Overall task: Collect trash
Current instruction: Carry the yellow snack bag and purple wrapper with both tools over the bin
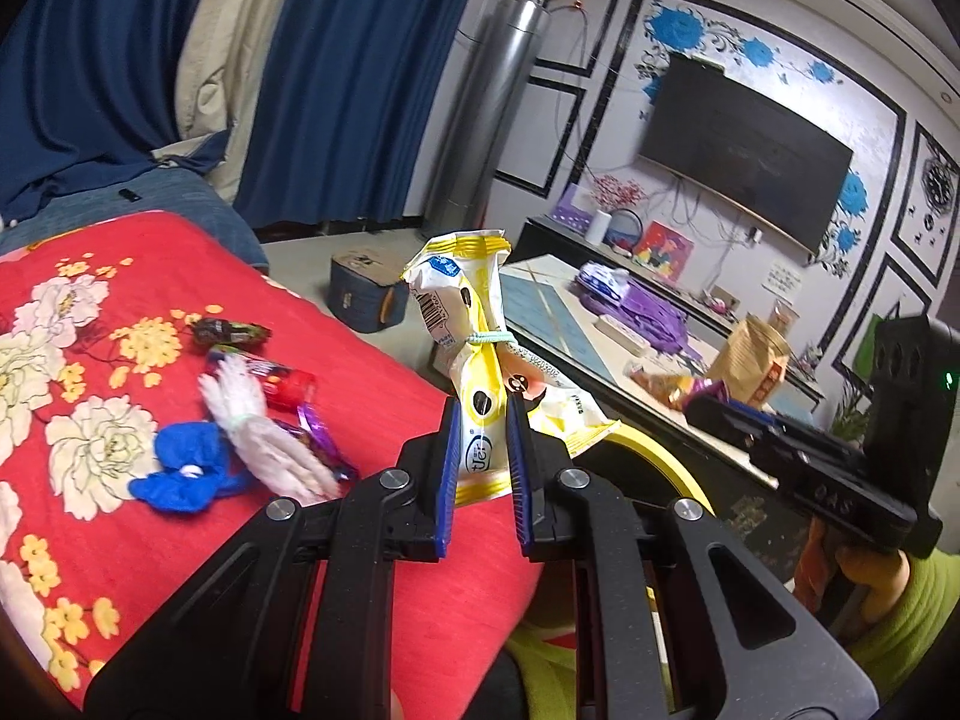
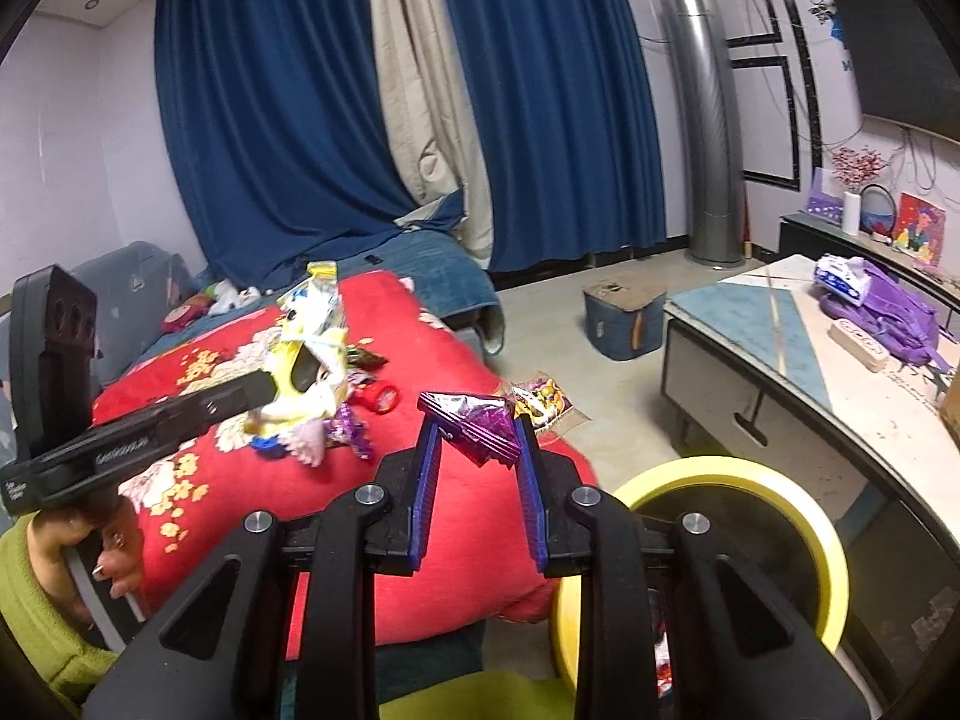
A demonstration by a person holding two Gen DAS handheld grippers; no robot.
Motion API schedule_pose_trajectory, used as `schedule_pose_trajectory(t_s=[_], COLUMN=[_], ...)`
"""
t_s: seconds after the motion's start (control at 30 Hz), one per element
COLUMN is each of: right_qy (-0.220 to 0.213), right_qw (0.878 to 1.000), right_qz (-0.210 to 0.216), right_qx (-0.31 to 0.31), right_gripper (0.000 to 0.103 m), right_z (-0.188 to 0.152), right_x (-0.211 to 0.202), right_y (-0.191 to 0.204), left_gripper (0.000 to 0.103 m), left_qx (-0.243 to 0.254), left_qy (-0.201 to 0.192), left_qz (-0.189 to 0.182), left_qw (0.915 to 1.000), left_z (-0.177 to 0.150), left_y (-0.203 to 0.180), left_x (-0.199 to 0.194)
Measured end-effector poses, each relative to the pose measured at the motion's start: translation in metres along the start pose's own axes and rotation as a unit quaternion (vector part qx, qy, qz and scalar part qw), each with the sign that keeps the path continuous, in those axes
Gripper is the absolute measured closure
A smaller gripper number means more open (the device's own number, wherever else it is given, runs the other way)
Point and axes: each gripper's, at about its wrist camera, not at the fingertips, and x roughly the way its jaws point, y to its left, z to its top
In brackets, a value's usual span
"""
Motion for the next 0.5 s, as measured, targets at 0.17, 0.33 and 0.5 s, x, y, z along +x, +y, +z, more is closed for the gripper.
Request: schedule_pose_trajectory(t_s=[0.17,0.33,0.5], right_qy=[-0.003,-0.006,-0.003], right_qw=[1.000,0.998,0.997], right_qz=[-0.020,-0.042,-0.055], right_qx=[0.018,0.037,0.055], right_gripper=[0.079,0.079,0.079], right_z=[-0.003,-0.007,-0.014], right_x=[-0.006,-0.014,-0.018], right_y=[-0.022,-0.042,-0.060], left_gripper=[0.093,0.093,0.093], left_qx=[0.017,0.032,0.042], left_qy=[0.012,0.023,0.032], left_qz=[-0.013,-0.024,-0.032], left_qw=[0.9997,0.9989,0.9981], left_z=[-0.008,-0.014,-0.019], left_y=[-0.015,-0.030,-0.040], left_x=[0.007,0.014,0.021])
